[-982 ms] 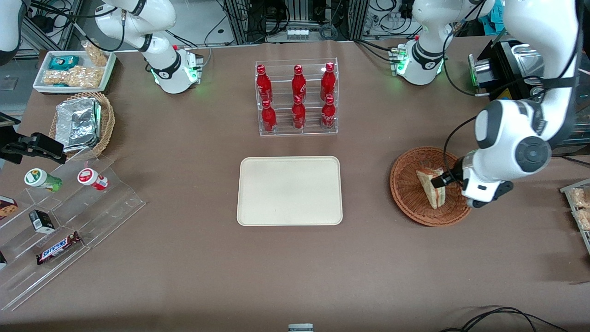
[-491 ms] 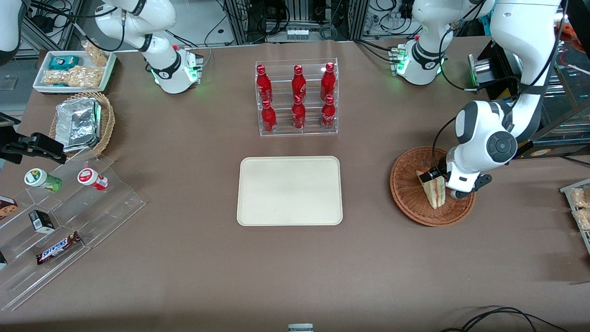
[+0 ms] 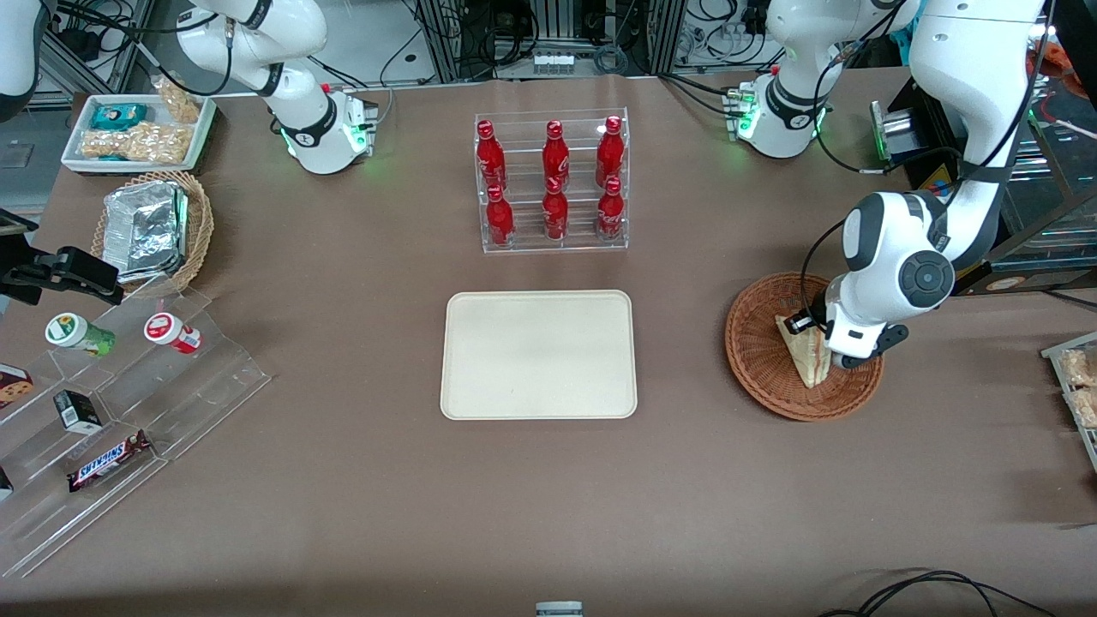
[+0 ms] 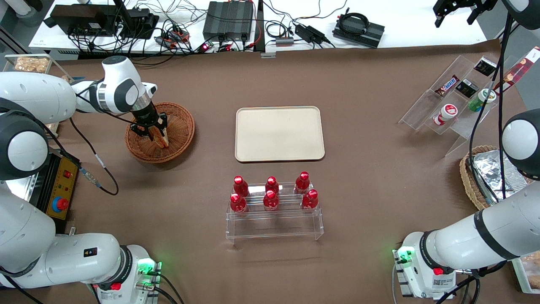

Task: Place sandwich from basket to tray
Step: 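Close the left gripper on the wrapped sandwich wedge, then lift the sandwich and carry it toward the cream tray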

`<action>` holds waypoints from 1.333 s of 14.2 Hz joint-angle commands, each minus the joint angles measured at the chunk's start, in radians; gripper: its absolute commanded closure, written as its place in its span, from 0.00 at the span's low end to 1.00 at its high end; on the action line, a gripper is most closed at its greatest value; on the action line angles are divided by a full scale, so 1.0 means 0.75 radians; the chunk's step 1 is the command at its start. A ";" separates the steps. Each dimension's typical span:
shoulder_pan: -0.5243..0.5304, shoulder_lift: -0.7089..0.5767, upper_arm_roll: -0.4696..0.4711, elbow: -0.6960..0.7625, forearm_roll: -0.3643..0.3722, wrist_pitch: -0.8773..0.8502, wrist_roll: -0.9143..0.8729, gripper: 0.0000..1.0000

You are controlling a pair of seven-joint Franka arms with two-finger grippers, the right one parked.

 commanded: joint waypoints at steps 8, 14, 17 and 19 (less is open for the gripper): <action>-0.065 -0.071 -0.032 0.296 0.027 -0.370 -0.026 0.89; -0.476 -0.018 -0.036 0.441 0.033 -0.372 -0.167 0.96; -0.703 0.133 -0.034 0.604 0.035 -0.370 -0.200 0.96; -0.830 0.308 -0.032 0.800 0.092 -0.368 -0.285 0.95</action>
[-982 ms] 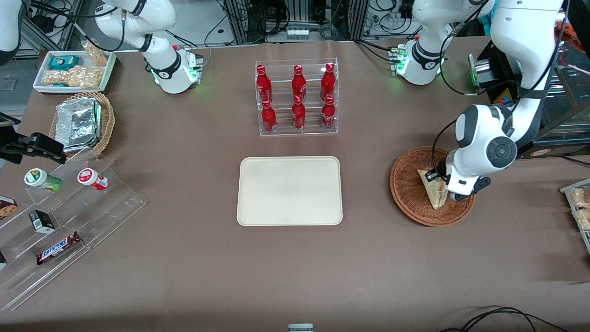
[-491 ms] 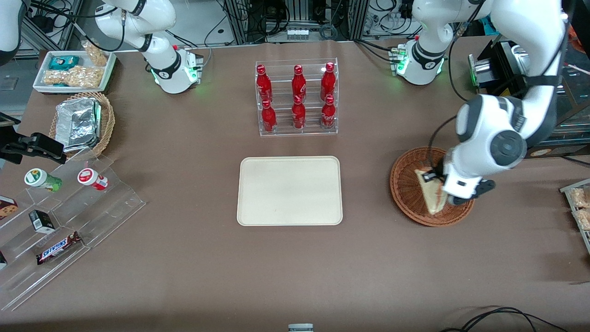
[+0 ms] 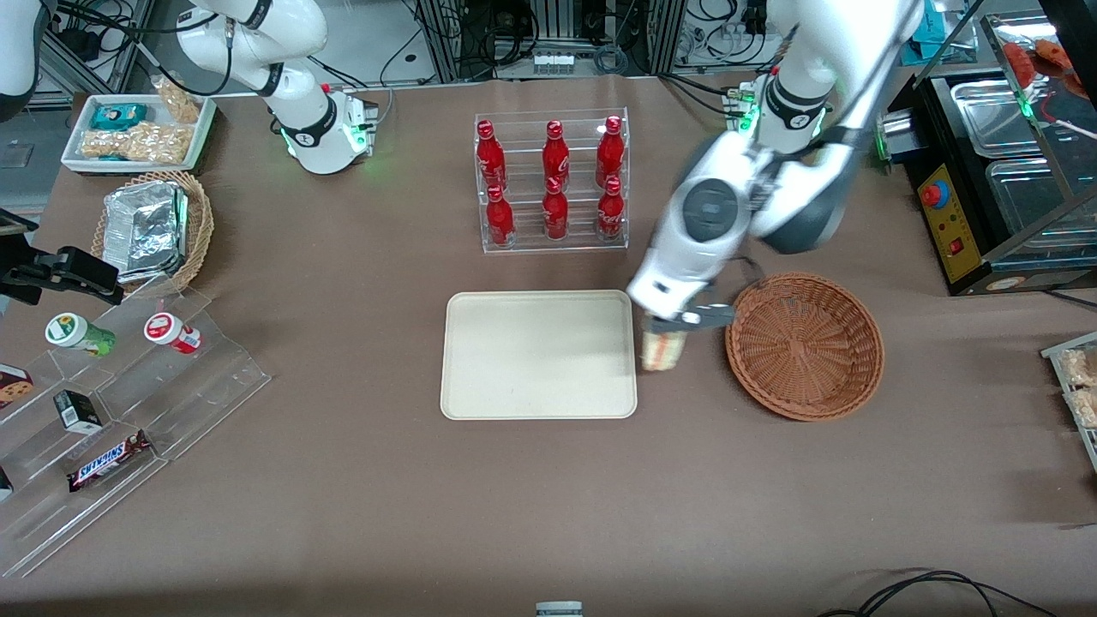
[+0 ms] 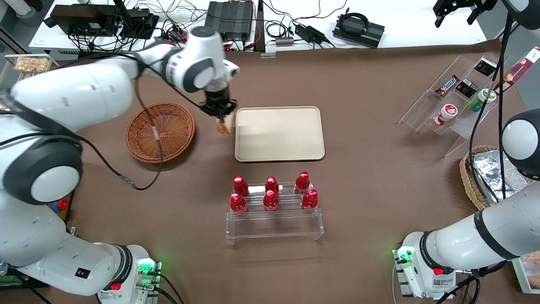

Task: Place sandwich from basket to tray
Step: 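Lift the sandwich and carry it toward the cream tray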

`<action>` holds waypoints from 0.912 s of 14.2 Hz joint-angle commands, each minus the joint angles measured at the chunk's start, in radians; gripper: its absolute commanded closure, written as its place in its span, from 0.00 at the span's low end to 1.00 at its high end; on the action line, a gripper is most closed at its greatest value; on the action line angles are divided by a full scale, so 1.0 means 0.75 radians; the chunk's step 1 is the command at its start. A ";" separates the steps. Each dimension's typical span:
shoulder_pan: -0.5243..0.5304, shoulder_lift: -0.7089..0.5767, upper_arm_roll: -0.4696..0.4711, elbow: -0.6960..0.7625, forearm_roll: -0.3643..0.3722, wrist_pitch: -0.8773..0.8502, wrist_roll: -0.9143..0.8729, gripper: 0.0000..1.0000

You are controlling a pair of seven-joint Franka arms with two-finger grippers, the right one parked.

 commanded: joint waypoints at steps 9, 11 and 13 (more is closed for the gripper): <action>-0.375 0.702 0.031 0.729 0.353 -0.031 -0.479 0.90; -0.377 0.716 0.029 0.765 0.349 -0.025 -0.487 0.83; -0.371 0.736 0.029 0.808 0.347 -0.023 -0.518 0.37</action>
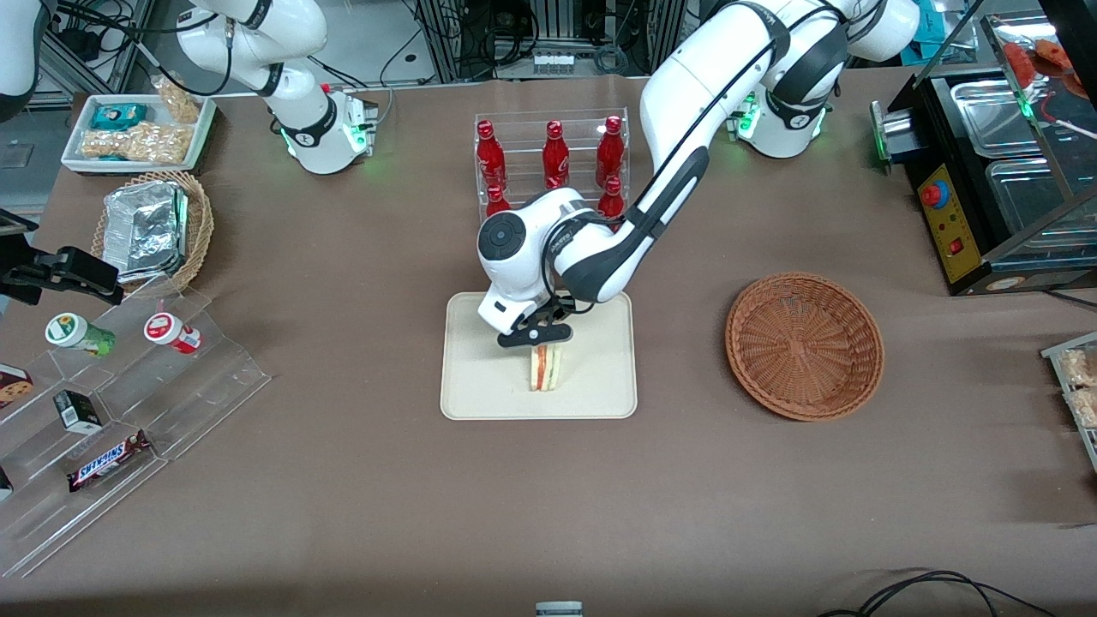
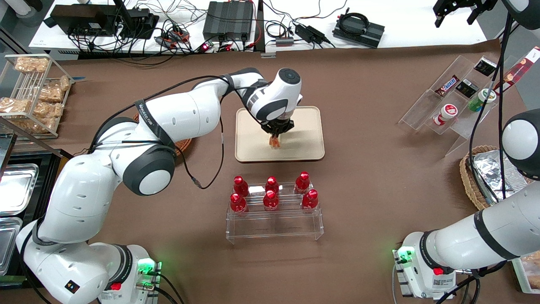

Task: Place sandwich from basket to tray
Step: 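Lift the sandwich and carry it toward the cream tray, then lower the sandwich onto the tray and open the left gripper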

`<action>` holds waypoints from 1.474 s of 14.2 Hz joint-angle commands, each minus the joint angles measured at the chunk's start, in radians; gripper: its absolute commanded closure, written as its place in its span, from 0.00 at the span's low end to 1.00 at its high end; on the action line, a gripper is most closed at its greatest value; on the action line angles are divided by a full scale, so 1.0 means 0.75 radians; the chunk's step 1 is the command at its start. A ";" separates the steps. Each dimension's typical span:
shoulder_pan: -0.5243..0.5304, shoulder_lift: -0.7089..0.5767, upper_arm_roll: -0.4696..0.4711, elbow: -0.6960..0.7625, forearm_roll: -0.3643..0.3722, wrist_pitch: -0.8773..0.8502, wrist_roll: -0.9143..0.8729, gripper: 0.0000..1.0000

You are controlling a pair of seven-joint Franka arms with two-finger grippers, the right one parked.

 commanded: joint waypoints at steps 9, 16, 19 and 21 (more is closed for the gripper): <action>0.035 -0.096 0.064 0.089 0.010 -0.247 -0.001 0.00; 0.289 -0.357 0.059 0.074 -0.265 -0.448 0.320 0.00; 0.495 -0.553 0.059 -0.035 -0.394 -0.602 0.592 0.00; 0.624 -0.719 0.062 -0.189 -0.401 -0.635 0.762 0.00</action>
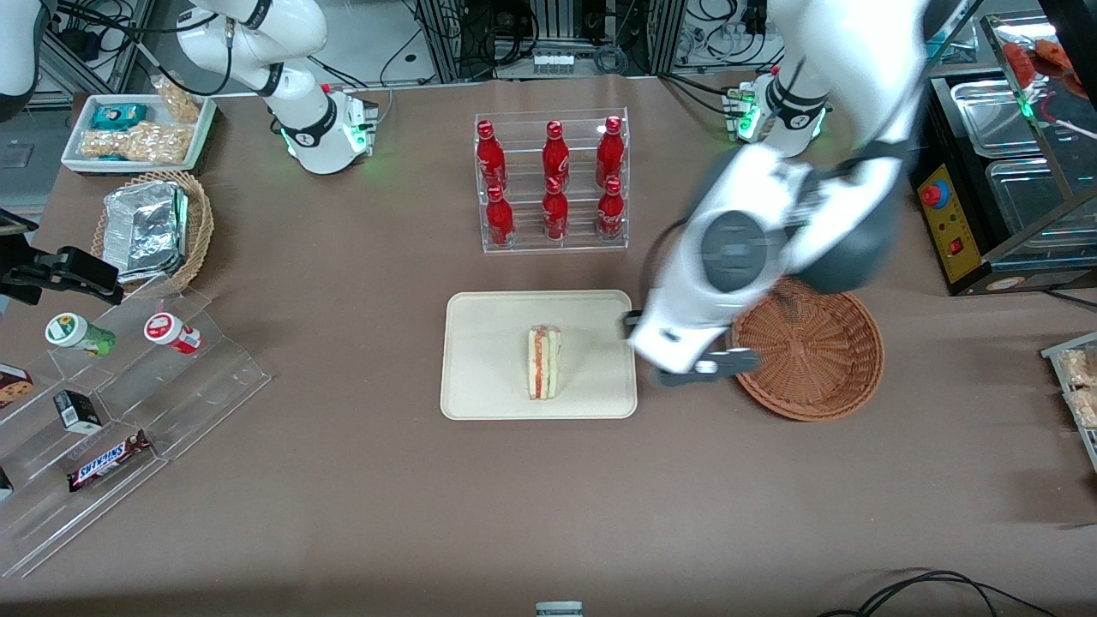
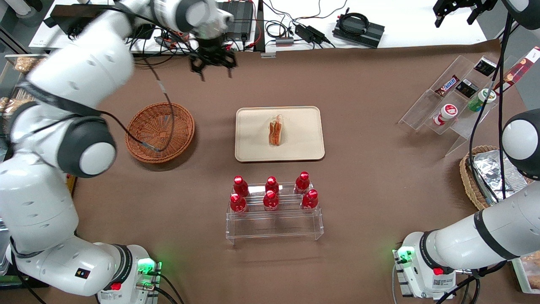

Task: Place sandwich from basket to tray

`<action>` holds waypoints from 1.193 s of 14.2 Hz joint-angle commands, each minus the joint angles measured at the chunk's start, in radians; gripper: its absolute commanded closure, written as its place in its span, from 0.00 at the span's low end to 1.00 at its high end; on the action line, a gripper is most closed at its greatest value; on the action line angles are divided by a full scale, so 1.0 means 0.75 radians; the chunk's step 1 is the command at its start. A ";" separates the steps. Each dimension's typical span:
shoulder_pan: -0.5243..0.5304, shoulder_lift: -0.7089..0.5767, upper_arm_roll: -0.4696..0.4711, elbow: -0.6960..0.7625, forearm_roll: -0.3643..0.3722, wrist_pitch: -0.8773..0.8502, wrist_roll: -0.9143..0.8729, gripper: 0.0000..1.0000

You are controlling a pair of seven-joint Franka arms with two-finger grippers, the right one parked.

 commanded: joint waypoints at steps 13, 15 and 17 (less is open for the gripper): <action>0.514 -0.487 -0.001 -0.453 0.045 -0.179 0.548 0.00; 0.535 -0.507 -0.001 -0.455 0.047 -0.185 0.616 0.00; 0.537 -0.556 -0.003 -0.495 0.053 -0.171 0.614 0.00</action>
